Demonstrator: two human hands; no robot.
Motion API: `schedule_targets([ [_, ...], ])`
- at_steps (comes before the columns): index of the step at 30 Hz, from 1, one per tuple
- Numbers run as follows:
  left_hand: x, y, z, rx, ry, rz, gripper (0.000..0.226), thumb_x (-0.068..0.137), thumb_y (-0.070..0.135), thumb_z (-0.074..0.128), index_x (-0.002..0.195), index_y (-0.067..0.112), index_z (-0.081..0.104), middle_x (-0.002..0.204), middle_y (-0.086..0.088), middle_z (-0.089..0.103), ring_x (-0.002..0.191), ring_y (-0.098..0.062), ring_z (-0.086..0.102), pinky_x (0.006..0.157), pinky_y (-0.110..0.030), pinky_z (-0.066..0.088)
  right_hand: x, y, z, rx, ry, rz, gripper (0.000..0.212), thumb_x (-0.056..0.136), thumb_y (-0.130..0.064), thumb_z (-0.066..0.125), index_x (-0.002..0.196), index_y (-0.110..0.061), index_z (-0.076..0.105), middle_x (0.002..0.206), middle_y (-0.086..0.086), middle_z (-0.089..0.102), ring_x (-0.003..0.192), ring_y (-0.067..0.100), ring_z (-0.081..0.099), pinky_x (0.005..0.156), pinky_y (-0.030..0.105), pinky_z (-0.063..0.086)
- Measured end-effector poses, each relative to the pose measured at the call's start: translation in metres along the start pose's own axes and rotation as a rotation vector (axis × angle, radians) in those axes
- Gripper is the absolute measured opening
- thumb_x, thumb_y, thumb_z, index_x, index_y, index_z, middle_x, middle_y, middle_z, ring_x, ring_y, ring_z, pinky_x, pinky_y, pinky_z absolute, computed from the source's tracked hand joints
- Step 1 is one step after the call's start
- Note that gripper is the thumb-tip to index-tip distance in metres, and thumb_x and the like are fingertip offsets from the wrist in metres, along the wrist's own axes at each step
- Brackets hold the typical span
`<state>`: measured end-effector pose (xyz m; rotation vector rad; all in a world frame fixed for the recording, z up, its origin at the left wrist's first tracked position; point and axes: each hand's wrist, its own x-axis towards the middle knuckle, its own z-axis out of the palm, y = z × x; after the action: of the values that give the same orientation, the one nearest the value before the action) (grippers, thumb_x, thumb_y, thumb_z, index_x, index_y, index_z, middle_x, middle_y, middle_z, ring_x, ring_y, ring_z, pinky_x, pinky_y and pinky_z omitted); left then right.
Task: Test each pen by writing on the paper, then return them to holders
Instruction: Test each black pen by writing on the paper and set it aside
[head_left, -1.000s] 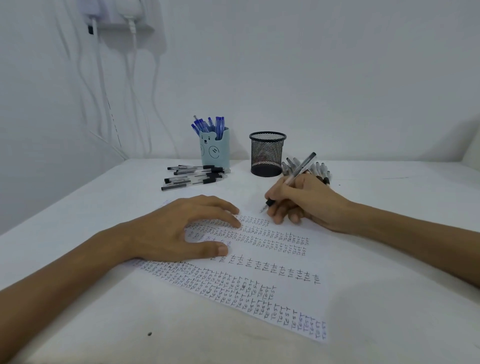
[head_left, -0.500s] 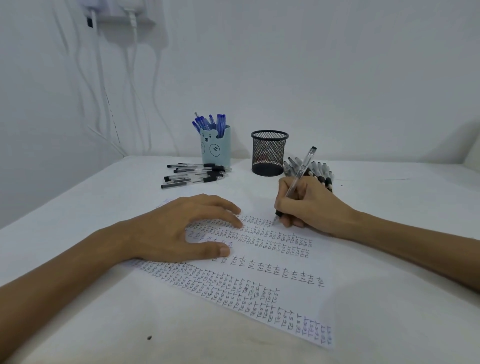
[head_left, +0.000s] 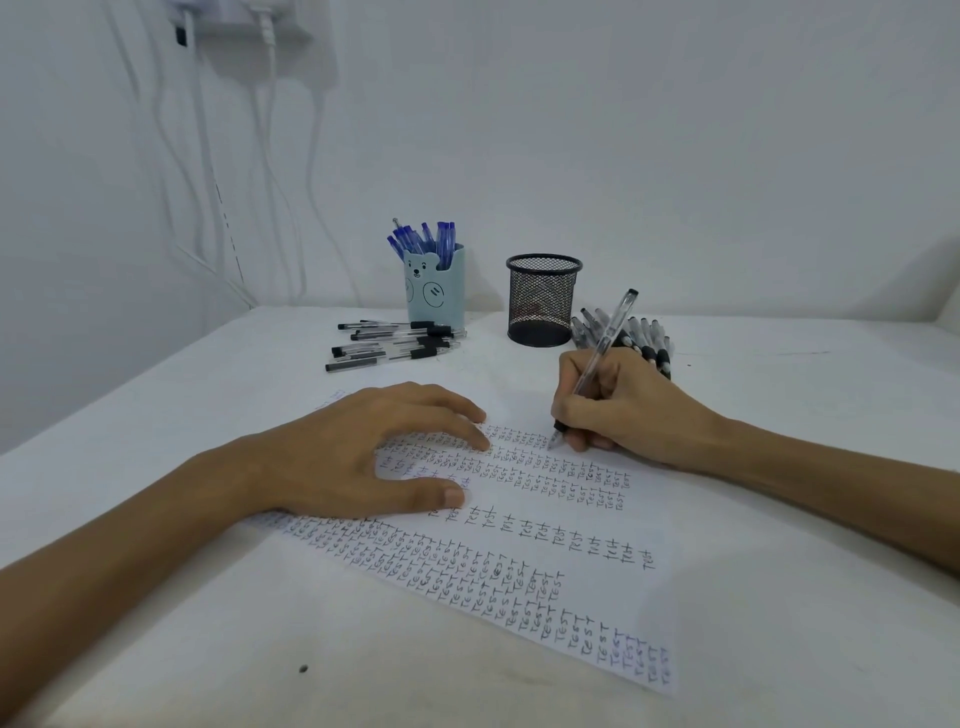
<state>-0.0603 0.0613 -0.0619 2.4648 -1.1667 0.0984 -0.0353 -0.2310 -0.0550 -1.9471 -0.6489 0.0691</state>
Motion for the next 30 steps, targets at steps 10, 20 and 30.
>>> schedule_targets([
  [10, -0.0006, 0.0007, 0.0002, -0.001, 0.001, -0.001, 0.045, 0.093, 0.061, 0.067, 0.135, 0.045, 0.061, 0.149, 0.027, 0.048, 0.141, 0.000, 0.046, 0.116, -0.036, 0.041, 0.0024, 0.0005, 0.0000, 0.003, 0.030, 0.014, 0.026, 0.093, 0.002, 0.061, 0.070, -0.007, 0.055, 0.057, 0.015, 0.064, 0.047, 0.023, 0.041, 0.046, 0.028, 0.035],
  [20, -0.0006, 0.0002, 0.0002, -0.008, 0.000, -0.005, 0.044, 0.093, 0.057, 0.068, 0.135, 0.045, 0.062, 0.149, 0.027, 0.049, 0.141, 0.000, 0.046, 0.116, -0.033, 0.040, 0.0032, 0.0000, 0.0009, 0.011, 0.060, 0.031, 0.024, 0.093, 0.002, 0.060, 0.071, -0.003, 0.053, 0.055, 0.014, 0.063, 0.042, 0.018, 0.039, 0.043, 0.025, 0.033],
  [30, 0.0000, -0.0001, 0.0003, -0.005, 0.002, 0.001, 0.045, 0.093, 0.060, 0.068, 0.135, 0.045, 0.062, 0.150, 0.027, 0.049, 0.141, 0.000, 0.046, 0.116, -0.033, 0.041, 0.0045, 0.0028, 0.0000, -0.021, 0.073, 0.033, 0.021, 0.093, -0.001, 0.061, 0.074, -0.003, 0.053, 0.057, 0.015, 0.064, 0.043, 0.020, 0.041, 0.043, 0.024, 0.035],
])
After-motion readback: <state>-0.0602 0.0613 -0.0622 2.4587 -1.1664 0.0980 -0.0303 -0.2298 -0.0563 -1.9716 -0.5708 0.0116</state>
